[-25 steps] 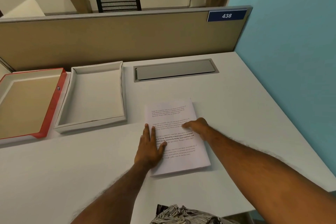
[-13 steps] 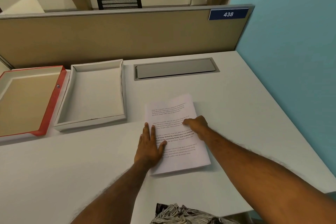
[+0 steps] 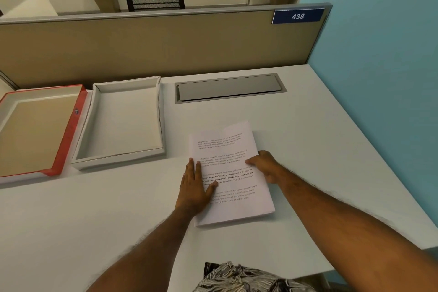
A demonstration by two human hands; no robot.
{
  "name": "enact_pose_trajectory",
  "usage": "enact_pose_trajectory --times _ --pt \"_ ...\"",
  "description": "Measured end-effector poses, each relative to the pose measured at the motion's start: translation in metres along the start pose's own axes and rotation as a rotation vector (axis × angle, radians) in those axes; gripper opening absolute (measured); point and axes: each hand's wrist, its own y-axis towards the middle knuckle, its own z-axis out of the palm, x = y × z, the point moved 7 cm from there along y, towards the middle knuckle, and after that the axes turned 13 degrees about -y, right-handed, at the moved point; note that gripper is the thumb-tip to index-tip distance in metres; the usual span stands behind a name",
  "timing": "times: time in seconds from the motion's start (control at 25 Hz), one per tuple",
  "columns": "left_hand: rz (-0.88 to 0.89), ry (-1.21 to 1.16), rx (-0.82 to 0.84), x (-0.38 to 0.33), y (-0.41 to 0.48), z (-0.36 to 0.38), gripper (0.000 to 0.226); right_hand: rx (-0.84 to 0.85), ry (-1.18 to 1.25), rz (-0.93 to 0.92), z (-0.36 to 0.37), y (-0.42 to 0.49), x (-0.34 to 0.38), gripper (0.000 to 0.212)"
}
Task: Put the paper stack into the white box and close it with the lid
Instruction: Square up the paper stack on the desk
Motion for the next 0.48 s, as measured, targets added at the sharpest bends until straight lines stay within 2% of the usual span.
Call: enact_pose_trajectory --times 0.08,0.16,0.48 --pt "-0.034 -0.103 -0.06 0.0 0.002 -0.01 0.106 0.008 -0.007 -0.077 -0.001 -0.003 0.002 0.028" --pt "-0.066 -0.17 -0.106 0.004 0.005 -0.021 0.113 -0.012 0.014 -0.138 -0.003 -0.006 0.001 0.038" --pt "-0.229 -0.033 -0.092 0.022 0.026 -0.046 0.1 0.029 0.145 -0.261 -0.008 -0.017 -0.003 0.042"
